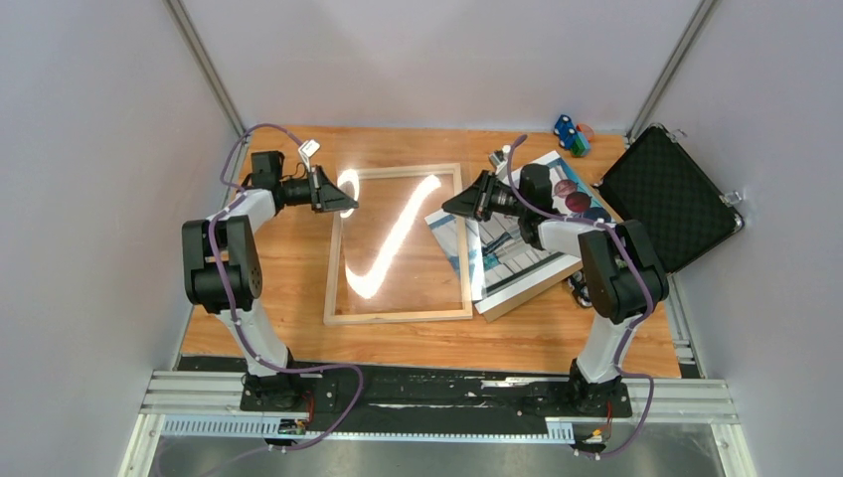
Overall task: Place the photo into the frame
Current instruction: Place the photo frame item in the photo frame.
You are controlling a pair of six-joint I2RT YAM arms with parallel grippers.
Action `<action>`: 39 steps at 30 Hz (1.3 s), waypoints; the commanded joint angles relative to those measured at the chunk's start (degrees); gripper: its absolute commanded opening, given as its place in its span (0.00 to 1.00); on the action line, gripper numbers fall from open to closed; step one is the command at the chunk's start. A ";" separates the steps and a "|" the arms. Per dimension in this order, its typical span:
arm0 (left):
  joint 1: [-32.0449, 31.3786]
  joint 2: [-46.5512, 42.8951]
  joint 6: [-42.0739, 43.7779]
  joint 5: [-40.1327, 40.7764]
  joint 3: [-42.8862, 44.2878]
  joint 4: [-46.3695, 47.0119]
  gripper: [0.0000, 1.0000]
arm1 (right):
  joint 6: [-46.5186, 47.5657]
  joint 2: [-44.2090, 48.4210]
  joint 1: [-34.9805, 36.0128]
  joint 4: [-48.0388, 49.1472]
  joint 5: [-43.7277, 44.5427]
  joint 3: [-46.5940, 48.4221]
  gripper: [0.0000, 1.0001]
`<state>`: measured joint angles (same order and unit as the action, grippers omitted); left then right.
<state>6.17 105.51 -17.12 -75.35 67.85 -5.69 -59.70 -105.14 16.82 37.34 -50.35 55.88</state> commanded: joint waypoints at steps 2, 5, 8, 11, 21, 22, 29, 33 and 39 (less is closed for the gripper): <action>-0.19 -0.28 15.20 1.39 4.97 -18.99 0.00 | 4.51 1.04 0.17 1.61 -5.10 1.76 0.16; -0.20 0.29 16.96 1.95 6.79 -21.85 0.00 | 6.03 0.99 0.03 1.34 -6.42 1.69 0.14; -0.15 0.74 19.23 2.48 7.77 -24.30 0.00 | 7.91 1.08 -0.11 0.29 -7.83 2.02 0.12; -0.19 1.24 21.73 3.33 9.35 -26.79 0.00 | 9.11 1.08 -0.15 -0.18 -9.14 2.37 0.04; -0.17 1.80 25.10 5.81 11.87 -32.57 0.12 | 12.29 2.51 -0.34 -4.67 -8.77 3.45 0.00; -0.18 1.76 25.38 5.91 12.04 -32.82 0.17 | 11.63 2.57 -0.52 -4.61 -8.80 3.49 0.00; -0.20 1.38 25.46 8.11 12.93 -34.06 0.51 | 1.70 3.89 -0.84 0.81 -7.65 1.83 0.00; -0.15 1.09 25.73 9.56 13.42 -35.00 0.68 | -1.60 4.92 -0.84 1.64 -6.32 1.75 0.00; 1.57 -0.60 25.60 10.66 14.38 -36.25 0.92 | -4.05 4.51 -0.87 1.30 -4.84 2.13 0.00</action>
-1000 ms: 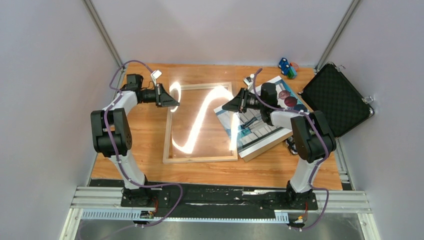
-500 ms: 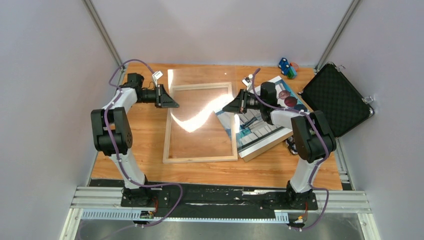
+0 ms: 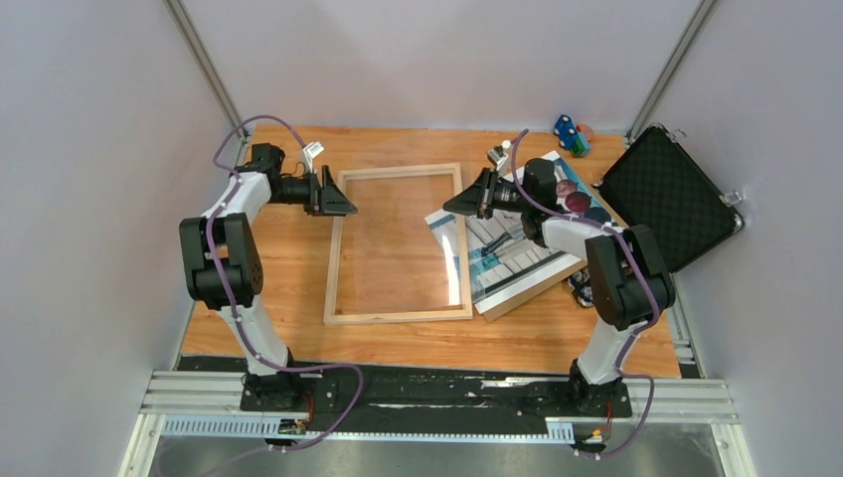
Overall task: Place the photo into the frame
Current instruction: Place the photo frame item in the photo frame.
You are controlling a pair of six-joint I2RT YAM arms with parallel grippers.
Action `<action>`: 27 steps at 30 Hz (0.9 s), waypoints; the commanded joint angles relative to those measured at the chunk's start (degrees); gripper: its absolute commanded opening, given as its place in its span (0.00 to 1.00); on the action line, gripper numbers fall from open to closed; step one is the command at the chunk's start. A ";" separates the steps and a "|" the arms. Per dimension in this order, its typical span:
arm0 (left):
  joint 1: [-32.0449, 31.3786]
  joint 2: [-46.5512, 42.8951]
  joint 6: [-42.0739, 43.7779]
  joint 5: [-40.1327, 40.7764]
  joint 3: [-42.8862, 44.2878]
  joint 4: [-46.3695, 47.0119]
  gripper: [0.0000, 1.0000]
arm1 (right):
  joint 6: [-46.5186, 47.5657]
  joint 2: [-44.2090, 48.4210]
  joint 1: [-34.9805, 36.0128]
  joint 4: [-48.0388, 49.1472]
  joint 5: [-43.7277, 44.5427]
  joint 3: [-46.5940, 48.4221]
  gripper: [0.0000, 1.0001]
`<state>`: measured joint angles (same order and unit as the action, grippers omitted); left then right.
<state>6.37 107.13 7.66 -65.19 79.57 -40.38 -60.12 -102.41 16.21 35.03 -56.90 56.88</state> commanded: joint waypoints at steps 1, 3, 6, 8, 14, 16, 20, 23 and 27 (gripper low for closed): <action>2.24 -2.55 0.80 0.70 2.81 -1.90 0.94 | -4.01 1.47 -0.27 3.57 1.97 1.12 0.00; 3.91 -3.42 0.97 1.21 3.25 -2.53 0.98 | -4.97 0.74 -0.26 3.70 2.60 1.12 0.00; 6.44 -4.90 1.32 1.71 3.92 -3.38 1.00 | -7.16 -0.70 -0.25 4.87 3.01 1.30 0.00; 8.29 -5.67 1.70 2.21 3.89 -3.85 1.00 | -9.29 -1.69 -0.18 6.75 2.90 1.45 0.00; 10.61 -8.38 3.77 6.47 0.39 -3.38 1.00 | -13.31 -4.47 0.25 9.73 2.48 2.41 0.00; 10.67 -9.26 3.04 8.46 -1.83 -1.48 1.00 | -14.33 -5.33 0.36 10.42 2.70 2.46 0.00; 10.60 -10.89 -0.74 12.53 -6.73 5.40 1.00 | -16.08 -6.48 0.82 11.72 3.63 2.27 0.00; 10.67 -11.89 -2.92 14.13 -10.26 8.40 1.00 | -16.77 -7.63 1.31 12.28 3.99 2.55 0.00; 10.60 -12.41 -4.16 15.50 -13.12 11.30 1.00 | -16.87 -9.83 2.11 13.33 3.93 3.46 0.00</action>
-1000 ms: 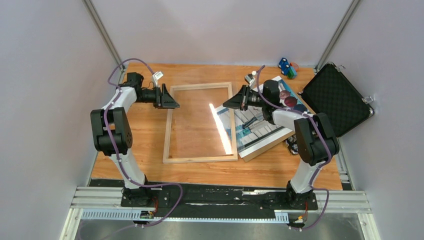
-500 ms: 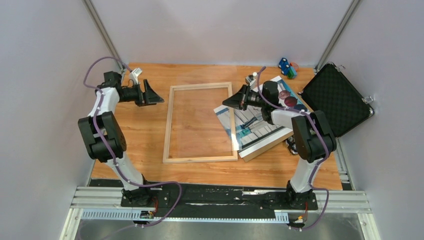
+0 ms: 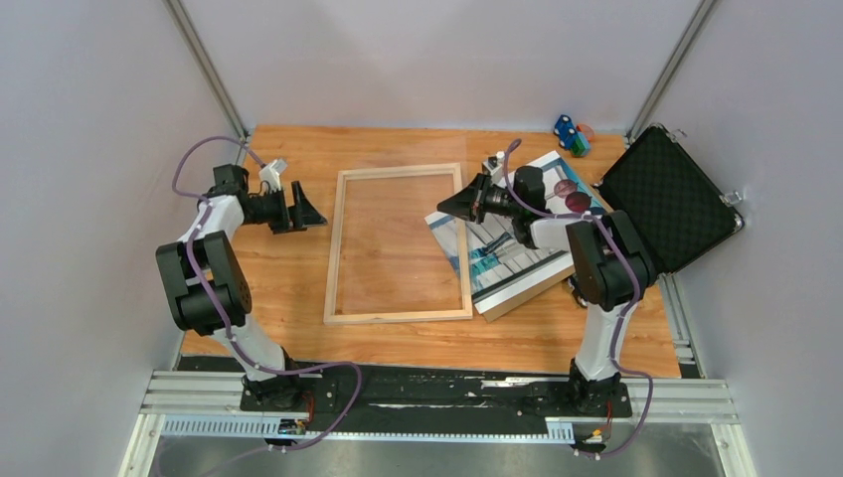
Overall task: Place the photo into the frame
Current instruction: Place the photo frame item in the photo frame.
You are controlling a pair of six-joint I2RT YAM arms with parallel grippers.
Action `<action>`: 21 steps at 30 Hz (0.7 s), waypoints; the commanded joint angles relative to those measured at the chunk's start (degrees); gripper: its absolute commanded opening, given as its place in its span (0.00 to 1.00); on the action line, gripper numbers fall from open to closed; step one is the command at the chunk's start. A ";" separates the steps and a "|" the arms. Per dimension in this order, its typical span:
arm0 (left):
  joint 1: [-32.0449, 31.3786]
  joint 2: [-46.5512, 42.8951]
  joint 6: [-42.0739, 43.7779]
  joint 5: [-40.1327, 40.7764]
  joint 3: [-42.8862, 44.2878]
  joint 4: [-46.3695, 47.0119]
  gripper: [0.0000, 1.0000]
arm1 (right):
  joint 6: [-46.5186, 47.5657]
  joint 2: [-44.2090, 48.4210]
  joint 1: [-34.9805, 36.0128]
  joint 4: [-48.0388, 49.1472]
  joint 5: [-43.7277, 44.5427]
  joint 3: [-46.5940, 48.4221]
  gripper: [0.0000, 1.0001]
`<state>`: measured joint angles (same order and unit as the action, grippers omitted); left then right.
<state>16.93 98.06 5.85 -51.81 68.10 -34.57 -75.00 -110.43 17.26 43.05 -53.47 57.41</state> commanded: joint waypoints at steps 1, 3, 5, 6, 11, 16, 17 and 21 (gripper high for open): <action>0.08 -3.50 -2.56 2.26 -2.04 6.27 1.00 | -2.02 -2.40 1.24 5.25 0.57 3.28 0.00; 0.06 -3.80 -3.33 2.36 -3.09 7.47 1.00 | -2.59 -3.65 1.35 6.06 0.73 3.77 0.00; 0.08 -4.17 -3.86 2.60 -3.82 8.32 1.00 | -3.28 -4.73 1.44 6.74 0.89 4.33 0.00; 0.06 -4.31 -4.01 2.73 -4.15 8.48 1.00 | -3.63 -5.23 1.43 7.04 0.91 4.57 0.00; 0.03 -5.28 -3.88 3.86 -5.01 9.52 1.00 | -4.44 -6.68 1.88 7.59 1.17 4.82 0.00; 0.06 -5.23 -4.63 3.93 -6.25 10.90 1.00 | -4.54 -7.82 2.30 8.27 1.17 4.91 0.00; 0.09 -5.00 -4.86 3.88 -6.51 11.04 1.00 | -4.54 -8.07 2.27 8.51 1.11 4.91 0.00; 0.05 -4.37 -5.47 3.36 -7.37 12.35 1.00 | -4.46 -9.00 2.41 9.13 0.89 5.27 0.00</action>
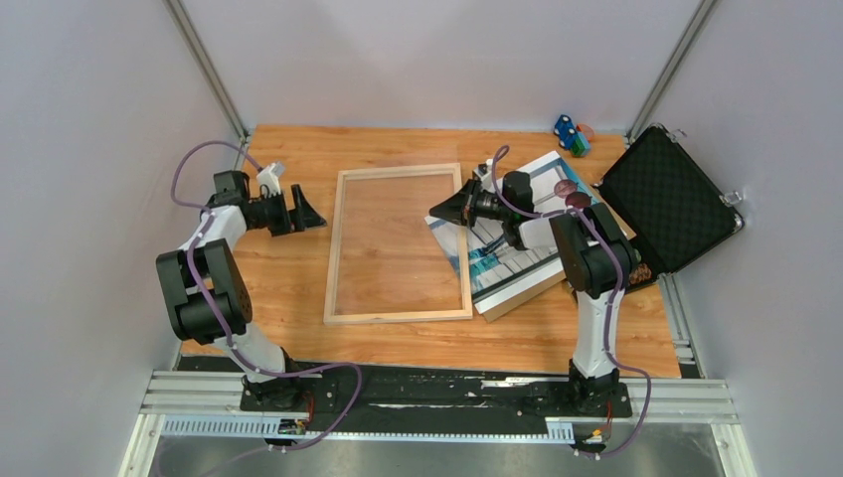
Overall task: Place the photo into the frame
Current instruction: Place the photo frame item in the photo frame.
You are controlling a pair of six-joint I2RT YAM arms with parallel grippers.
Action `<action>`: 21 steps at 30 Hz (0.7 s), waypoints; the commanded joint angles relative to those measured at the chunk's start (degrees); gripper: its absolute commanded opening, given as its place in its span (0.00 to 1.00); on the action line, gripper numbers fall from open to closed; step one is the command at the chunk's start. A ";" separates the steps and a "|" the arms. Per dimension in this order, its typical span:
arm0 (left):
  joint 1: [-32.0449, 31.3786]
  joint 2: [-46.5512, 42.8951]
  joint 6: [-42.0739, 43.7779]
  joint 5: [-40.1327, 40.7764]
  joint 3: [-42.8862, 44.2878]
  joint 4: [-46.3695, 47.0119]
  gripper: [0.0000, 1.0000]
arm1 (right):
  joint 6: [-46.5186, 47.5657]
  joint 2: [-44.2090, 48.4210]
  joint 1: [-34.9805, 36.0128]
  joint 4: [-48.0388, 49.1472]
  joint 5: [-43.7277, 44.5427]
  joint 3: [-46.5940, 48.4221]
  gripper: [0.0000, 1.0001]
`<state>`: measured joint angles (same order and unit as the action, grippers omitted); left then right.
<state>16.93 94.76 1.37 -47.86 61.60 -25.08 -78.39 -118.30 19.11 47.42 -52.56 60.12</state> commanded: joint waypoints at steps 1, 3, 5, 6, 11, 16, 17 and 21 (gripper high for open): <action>0.04 -0.89 -1.00 -0.71 -1.01 3.33 1.00 | -1.06 -1.31 0.57 4.83 -0.01 2.63 0.00; 0.04 -0.75 -2.07 -0.86 -1.45 4.07 1.00 | -1.14 -1.65 0.73 5.00 0.00 2.79 0.00; 0.03 -0.54 -2.58 -0.84 -1.91 4.66 1.00 | -1.15 -1.96 0.76 5.05 0.00 2.89 0.00; 0.03 -0.45 -2.72 -0.77 -2.10 4.92 1.00 | -1.23 -2.16 0.77 5.05 0.06 3.02 0.00; 0.03 0.47 -3.64 -0.68 -2.73 5.71 1.00 | -1.15 -3.31 0.98 5.27 -0.18 3.68 0.00; -0.11 2.50 -4.98 -1.05 -3.04 6.60 1.00 | -0.79 -4.08 1.01 5.32 -0.36 3.95 0.00; -0.17 2.83 -5.28 -1.03 -3.06 6.65 1.00 | -0.68 -4.19 1.04 5.25 -0.33 3.95 0.00; -0.75 5.13 -6.30 -0.88 -3.01 6.86 0.97 | 0.01 -4.41 1.17 4.77 -0.44 4.13 0.00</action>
<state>16.80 98.17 -3.22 -47.90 58.87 -19.88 -78.41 -122.32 19.81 48.75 -52.58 62.08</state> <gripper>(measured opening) 0.984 0.003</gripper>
